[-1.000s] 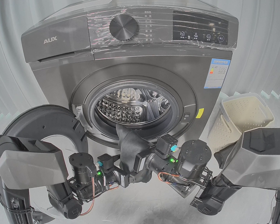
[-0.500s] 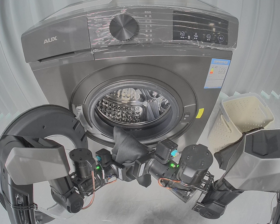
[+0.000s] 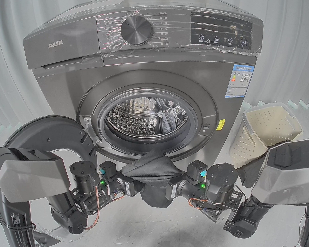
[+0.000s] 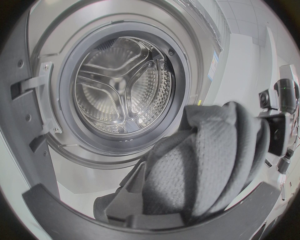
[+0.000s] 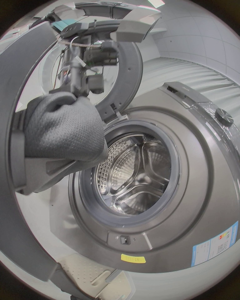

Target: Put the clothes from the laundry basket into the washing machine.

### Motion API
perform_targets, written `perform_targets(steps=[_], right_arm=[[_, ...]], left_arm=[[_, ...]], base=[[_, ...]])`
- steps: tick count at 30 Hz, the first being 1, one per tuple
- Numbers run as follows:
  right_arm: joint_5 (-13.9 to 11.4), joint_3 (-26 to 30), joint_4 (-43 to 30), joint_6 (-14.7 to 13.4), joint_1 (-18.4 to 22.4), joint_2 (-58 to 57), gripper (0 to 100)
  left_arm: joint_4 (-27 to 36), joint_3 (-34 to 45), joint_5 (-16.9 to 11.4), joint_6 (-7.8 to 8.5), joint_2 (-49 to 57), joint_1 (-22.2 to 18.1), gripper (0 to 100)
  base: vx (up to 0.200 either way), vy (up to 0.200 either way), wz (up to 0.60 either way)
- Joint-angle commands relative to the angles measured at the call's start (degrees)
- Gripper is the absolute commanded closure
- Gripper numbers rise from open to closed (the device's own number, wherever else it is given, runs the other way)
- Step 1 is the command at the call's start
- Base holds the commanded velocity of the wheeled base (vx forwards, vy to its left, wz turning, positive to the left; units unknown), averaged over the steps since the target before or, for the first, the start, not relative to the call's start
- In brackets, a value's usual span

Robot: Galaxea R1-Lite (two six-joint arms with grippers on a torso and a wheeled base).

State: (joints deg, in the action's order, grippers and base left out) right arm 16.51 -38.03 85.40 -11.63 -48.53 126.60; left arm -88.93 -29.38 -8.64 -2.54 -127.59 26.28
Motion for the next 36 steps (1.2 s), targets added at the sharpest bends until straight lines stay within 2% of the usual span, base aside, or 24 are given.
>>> perform_targets(steps=[1, 6, 10, 11, 14, 15, 21, 22, 23, 28, 31, 34, 36], right_arm=[[0.81, 0.77, -0.76, -0.41, 1.86, 1.63, 100], [0.81, 1.12, -0.14, -0.32, 0.37, 1.90, 100], [0.63, 1.03, 0.21, -0.41, -0.07, 1.46, 100], [0.37, 0.86, 0.65, -0.32, -0.07, 0.84, 100], [0.46, 1.65, 0.56, -0.32, -0.42, -0.12, 100], [0.46, 2.35, 0.65, -0.41, -0.86, -0.65, 0], [-0.07, 9.73, 0.47, 0.12, -1.48, -4.17, 0], [-0.77, 13.51, 0.47, 0.29, -1.65, -5.75, 0], [-1.48, 15.36, 0.56, 0.29, -1.83, -6.36, 0], [-4.99, 26.35, 3.20, -0.15, -2.45, -8.47, 0], [-6.05, 29.33, 3.46, -1.29, -2.89, -9.79, 0], [-6.13, 29.25, 3.46, -5.60, -2.89, -13.04, 0], [-5.78, 28.81, 3.29, -6.56, -1.92, -14.01, 0]], left_arm=[[-0.10, 2.75, 0.03, -0.10, 5.24, 0.17, 100], [-0.01, 4.95, 0.12, -0.45, 10.60, 0.35, 100], [-0.01, 6.79, 0.29, -1.68, 15.00, 0.61, 100], [-0.01, 8.73, 0.29, -3.00, 17.64, 0.70, 100], [-0.01, 10.57, 0.29, -3.18, 19.39, 0.88, 100], [-0.01, 11.27, 0.29, -3.27, 20.36, 0.88, 100], [-0.01, 14.09, 0.12, -4.23, 24.58, 2.28, 100], [0.07, 14.17, -0.06, -5.29, 26.25, 3.25, 100], [0.07, 13.91, -0.06, -5.46, 26.42, 3.51, 100], [-0.01, 13.73, -0.06, -5.29, 26.78, 3.95, 100], [-0.01, 14.00, -0.06, -5.29, 26.78, 3.86, 100], [-0.01, 14.00, -0.06, -5.37, 26.86, 3.95, 100], [-0.01, 14.09, -0.06, -5.46, 27.39, 3.95, 100]], base=[[0.000, 0.000, 0.00], [0.000, 0.000, 0.00], [0.000, 0.000, 0.00], [0.000, 0.000, 0.00], [0.000, 0.000, 0.00], [0.000, 0.000, 0.00], [0.000, 0.000, 0.00], [0.000, 0.000, 0.00], [0.000, 0.000, 0.00], [0.000, 0.000, 0.00], [0.000, 0.000, 0.00], [0.000, 0.000, 0.00], [0.000, 0.000, 0.00]])
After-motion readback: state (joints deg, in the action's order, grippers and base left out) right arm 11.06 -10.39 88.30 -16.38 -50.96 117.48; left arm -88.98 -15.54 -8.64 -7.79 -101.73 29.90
